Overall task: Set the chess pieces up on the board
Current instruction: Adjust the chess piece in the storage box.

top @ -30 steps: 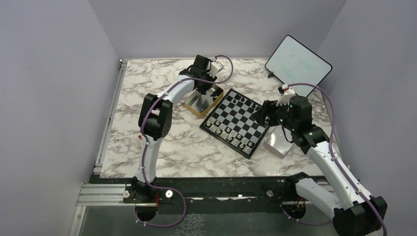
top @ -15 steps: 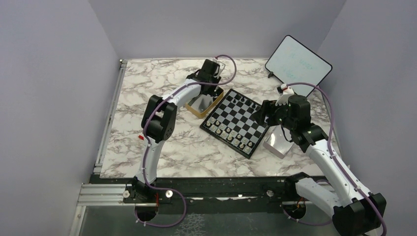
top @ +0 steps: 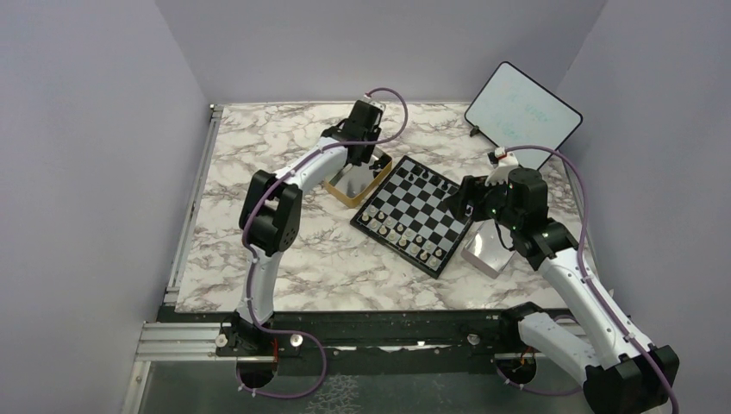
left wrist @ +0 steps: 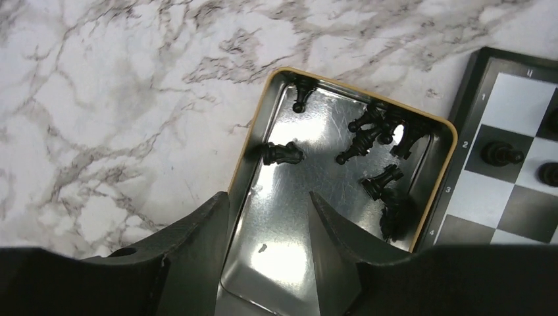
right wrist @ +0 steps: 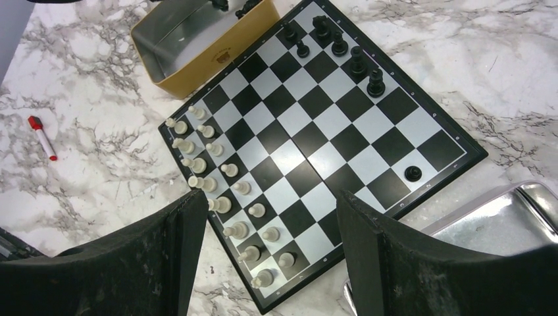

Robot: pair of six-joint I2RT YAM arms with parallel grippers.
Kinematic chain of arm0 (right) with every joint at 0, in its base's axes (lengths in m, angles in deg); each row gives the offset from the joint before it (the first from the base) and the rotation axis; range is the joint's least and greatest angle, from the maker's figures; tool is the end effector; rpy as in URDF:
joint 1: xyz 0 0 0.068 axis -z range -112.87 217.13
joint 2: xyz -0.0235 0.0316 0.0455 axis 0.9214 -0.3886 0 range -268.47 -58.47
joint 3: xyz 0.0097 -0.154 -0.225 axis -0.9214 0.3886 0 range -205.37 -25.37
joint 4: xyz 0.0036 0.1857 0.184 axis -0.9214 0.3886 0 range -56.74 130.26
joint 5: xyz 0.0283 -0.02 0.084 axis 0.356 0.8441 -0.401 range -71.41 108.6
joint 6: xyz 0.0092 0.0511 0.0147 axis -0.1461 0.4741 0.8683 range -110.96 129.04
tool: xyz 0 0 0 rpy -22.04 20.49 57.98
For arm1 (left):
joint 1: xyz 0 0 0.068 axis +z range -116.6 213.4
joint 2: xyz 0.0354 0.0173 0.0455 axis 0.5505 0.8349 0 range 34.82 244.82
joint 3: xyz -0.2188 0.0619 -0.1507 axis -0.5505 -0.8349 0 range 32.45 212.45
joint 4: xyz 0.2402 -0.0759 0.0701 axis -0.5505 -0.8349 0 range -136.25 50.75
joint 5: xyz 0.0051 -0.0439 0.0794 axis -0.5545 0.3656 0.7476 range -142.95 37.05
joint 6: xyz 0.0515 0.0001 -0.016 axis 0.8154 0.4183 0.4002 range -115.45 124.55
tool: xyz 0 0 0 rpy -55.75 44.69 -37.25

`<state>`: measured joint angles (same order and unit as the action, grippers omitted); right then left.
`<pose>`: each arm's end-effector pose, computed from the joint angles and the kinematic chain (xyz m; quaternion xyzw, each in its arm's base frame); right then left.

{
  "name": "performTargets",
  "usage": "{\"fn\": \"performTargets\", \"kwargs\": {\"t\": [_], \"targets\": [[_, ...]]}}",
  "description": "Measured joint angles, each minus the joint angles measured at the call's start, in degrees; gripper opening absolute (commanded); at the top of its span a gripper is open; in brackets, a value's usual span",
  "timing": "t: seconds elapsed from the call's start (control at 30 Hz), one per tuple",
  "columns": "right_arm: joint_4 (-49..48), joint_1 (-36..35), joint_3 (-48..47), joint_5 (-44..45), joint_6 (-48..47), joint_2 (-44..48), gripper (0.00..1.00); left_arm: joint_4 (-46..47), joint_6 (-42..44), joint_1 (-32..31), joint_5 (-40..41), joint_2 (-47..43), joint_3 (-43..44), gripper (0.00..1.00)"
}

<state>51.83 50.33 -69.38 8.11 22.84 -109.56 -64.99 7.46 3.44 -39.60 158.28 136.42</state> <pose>0.1924 0.0650 0.3011 -0.0708 0.8413 0.2145 0.4911 0.4314 -0.2390 0.2314 0.2174 0.8934 0.0161 0.3929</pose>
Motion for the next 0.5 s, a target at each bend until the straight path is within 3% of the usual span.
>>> {"fn": "performTargets", "kwargs": {"t": [0.5], "targets": [[0.5, 0.0, 0.1, 0.0, -0.4, 2.4, 0.77, -0.8, -35.8, -0.6, 9.2, -2.7, -0.7, 0.44]]}}
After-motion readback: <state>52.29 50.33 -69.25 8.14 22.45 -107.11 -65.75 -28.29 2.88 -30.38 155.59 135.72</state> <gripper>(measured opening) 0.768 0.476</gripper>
